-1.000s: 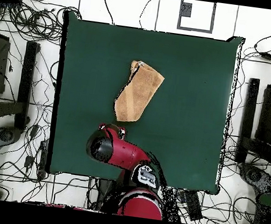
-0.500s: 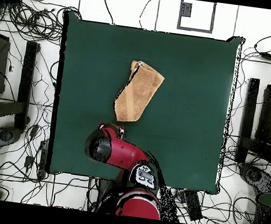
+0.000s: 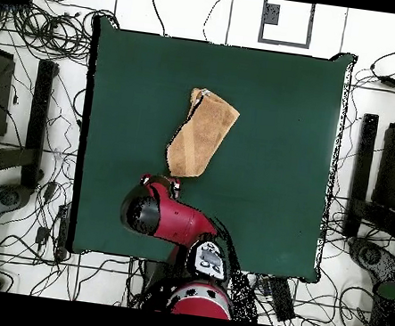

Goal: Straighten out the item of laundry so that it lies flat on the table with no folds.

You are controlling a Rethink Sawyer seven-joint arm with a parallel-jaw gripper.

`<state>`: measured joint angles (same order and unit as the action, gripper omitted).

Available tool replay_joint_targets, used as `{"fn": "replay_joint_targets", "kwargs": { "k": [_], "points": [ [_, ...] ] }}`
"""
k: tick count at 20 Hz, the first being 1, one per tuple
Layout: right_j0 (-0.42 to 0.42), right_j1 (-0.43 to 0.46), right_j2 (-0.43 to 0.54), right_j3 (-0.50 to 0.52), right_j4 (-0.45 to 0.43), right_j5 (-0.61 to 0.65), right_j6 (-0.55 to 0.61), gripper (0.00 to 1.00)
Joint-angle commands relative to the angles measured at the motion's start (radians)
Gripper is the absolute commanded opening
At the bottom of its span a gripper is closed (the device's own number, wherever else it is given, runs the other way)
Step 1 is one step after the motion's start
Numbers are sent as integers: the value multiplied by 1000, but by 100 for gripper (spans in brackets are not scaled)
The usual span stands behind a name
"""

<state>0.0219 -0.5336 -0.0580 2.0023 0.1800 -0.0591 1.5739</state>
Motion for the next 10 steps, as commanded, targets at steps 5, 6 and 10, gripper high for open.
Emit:
{"fn": "replay_joint_targets", "kwargs": {
  "k": [5,6,10],
  "points": [
    [5,20,53,-73,32,46,188,100],
    [4,23,54,-72,32,42,190,100],
    [2,69,53,-97,37,29,188,100]
  ]
}}
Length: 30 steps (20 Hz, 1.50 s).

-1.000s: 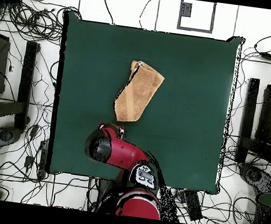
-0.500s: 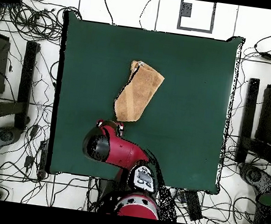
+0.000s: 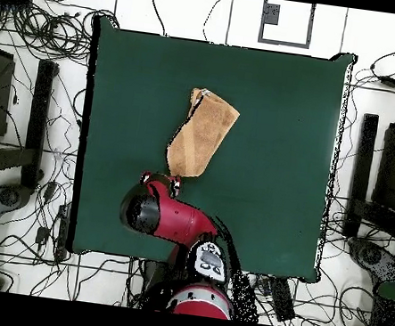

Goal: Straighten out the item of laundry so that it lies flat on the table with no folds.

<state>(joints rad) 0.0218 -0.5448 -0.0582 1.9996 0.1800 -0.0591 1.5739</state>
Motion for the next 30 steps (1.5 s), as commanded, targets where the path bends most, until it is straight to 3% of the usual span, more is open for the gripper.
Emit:
{"fn": "replay_joint_targets", "kwargs": {
  "k": [1,15,30],
  "points": [
    [2,94,52,-101,35,21,185,100],
    [-10,134,59,-135,34,2,192,100],
    [-7,101,53,-126,47,31,203,100]
  ]
}}
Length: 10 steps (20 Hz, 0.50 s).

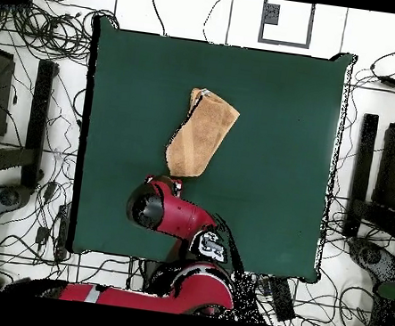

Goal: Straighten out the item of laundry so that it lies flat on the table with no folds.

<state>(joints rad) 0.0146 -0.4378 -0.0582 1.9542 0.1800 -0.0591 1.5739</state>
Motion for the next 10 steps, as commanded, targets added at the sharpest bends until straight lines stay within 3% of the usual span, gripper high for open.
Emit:
{"fn": "replay_joint_targets", "kwargs": {
  "k": [1,10],
  "points": [
    [-1,-9,54,-80,49,29,206,100],
    [-58,-39,87,-24,128,-26,327,100]
  ]
}}
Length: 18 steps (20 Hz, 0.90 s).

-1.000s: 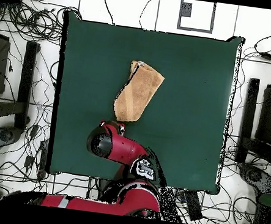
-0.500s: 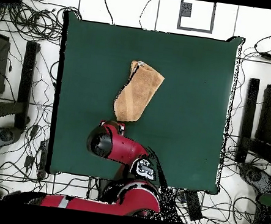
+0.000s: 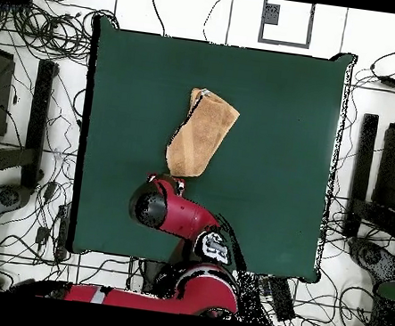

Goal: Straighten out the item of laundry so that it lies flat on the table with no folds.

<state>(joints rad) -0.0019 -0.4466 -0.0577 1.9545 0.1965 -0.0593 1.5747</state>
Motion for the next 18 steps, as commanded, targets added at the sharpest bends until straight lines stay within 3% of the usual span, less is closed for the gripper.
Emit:
{"fn": "replay_joint_targets", "kwargs": {
  "k": [1,7,18],
  "points": [
    [-44,-35,83,-20,125,-14,332,100],
    [-36,-35,53,-12,223,39,358,100],
    [-18,-52,51,27,281,39,380,100]
  ]
}}
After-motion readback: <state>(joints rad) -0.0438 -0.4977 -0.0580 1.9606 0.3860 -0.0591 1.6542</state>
